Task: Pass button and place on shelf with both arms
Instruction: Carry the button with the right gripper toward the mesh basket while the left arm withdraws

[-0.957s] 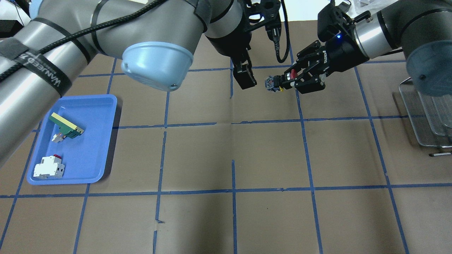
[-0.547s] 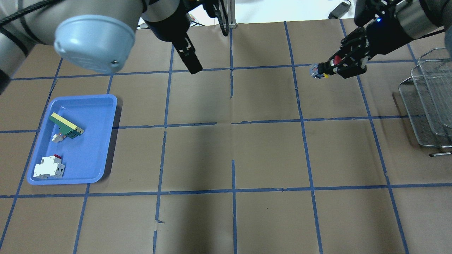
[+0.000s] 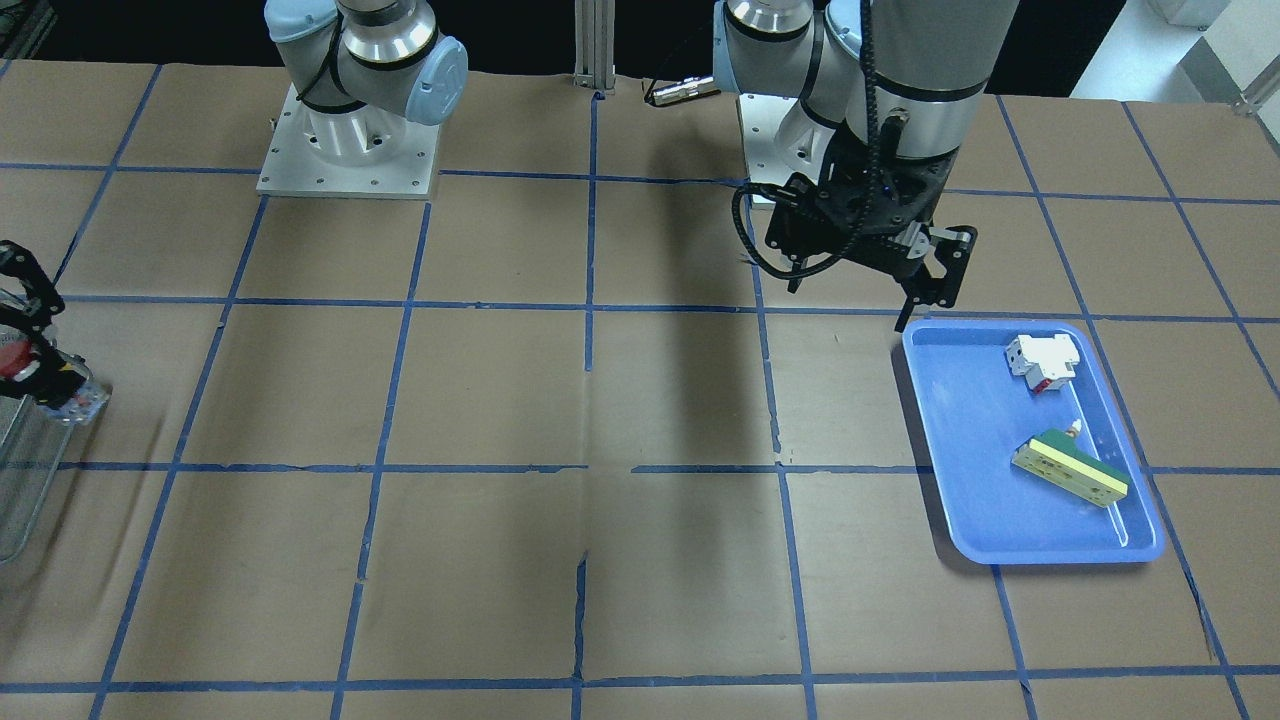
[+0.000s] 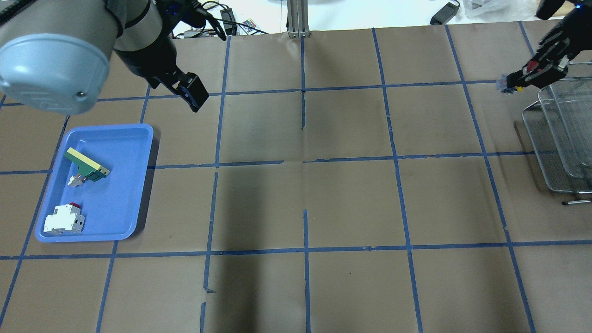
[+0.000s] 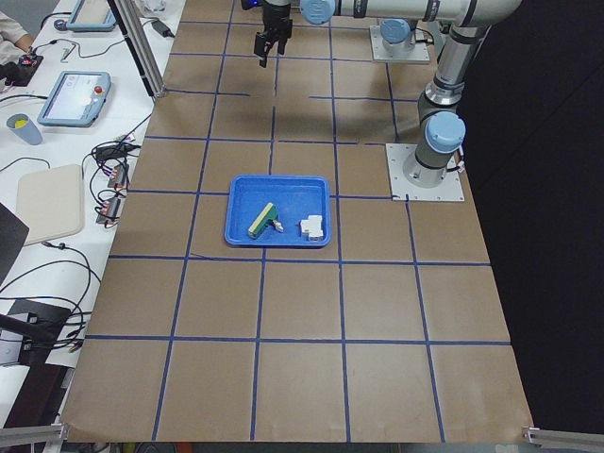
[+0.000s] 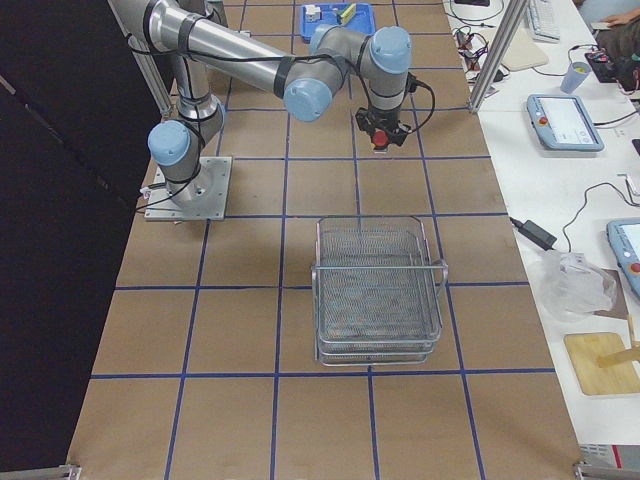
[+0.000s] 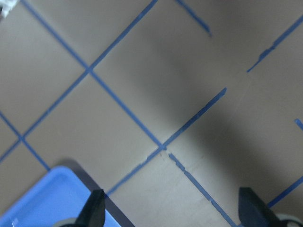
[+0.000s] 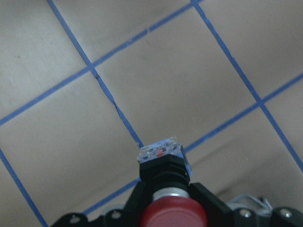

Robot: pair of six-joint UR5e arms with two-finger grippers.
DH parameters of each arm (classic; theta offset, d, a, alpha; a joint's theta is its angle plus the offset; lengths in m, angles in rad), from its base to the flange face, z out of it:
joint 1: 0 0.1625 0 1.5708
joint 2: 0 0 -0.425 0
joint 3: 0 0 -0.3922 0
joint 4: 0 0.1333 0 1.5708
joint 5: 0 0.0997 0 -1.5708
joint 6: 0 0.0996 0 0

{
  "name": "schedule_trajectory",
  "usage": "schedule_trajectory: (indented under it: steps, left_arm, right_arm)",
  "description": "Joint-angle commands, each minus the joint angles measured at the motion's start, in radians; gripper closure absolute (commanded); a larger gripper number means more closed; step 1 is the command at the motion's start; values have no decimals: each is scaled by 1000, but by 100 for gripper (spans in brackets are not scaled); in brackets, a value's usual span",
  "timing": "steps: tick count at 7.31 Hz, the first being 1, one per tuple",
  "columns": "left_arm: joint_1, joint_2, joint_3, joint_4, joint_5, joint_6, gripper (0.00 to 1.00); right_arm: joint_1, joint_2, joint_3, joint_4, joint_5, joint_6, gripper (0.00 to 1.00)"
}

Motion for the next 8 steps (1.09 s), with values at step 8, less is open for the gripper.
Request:
schedule_trajectory:
  steps: [8]
  left_arm:
    - [132, 85, -126, -55, -37, -166, 0]
  right_arm:
    - [-134, 104, -2, -129, -304, 172, 100]
